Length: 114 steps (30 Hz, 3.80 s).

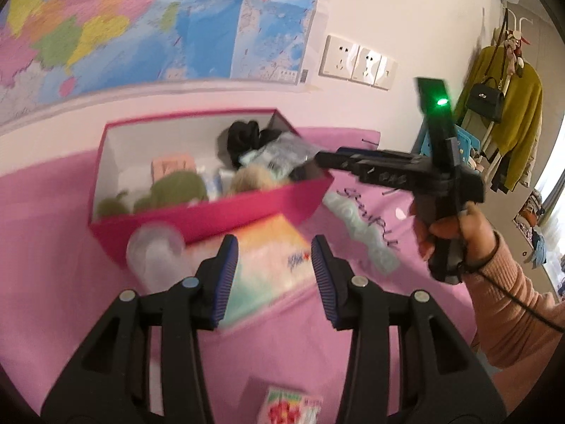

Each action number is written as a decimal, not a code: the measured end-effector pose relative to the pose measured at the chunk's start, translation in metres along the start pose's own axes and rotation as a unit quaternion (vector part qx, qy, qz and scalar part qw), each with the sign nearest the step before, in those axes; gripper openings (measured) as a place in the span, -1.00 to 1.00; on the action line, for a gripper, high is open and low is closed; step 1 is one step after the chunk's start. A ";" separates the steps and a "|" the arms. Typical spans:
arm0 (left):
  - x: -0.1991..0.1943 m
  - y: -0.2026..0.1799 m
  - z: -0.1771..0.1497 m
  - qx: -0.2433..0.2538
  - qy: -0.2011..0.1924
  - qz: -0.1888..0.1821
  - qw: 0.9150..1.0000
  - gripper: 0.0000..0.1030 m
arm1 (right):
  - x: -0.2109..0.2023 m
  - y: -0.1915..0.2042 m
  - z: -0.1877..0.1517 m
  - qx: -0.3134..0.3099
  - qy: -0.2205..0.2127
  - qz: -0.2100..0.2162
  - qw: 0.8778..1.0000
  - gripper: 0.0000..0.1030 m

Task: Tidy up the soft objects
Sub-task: 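Open the right gripper to drop the packet into the pink box, then reach the right gripper to the pink floral tissue pack and close, then lift the floral tissue pack with the right gripper toward the pink box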

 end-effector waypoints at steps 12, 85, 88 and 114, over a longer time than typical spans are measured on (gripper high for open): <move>-0.018 0.018 -0.062 -0.048 0.029 0.040 0.998 -0.12 | -0.047 0.071 -0.066 -0.033 0.022 0.134 0.990 0.16; -0.008 -0.020 -0.117 -0.036 0.099 0.036 0.994 -0.28 | -0.030 0.128 -0.167 0.016 0.129 0.209 0.969 -0.33; -0.008 -0.020 -0.115 -0.033 0.097 0.036 0.994 -0.28 | -0.031 0.126 -0.166 0.020 0.124 0.208 0.970 -0.33; -0.018 -0.032 -0.092 0.003 0.060 0.052 0.997 -0.28 | -0.045 0.119 -0.149 0.021 0.093 0.206 0.974 -0.33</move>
Point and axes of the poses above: each gripper's, at about its wrist camera, not at the fingertips, and x roughly the way its jaws point, y to its left, z to its top, the point moved 5 cm from there along x, roughly the way its jaws point
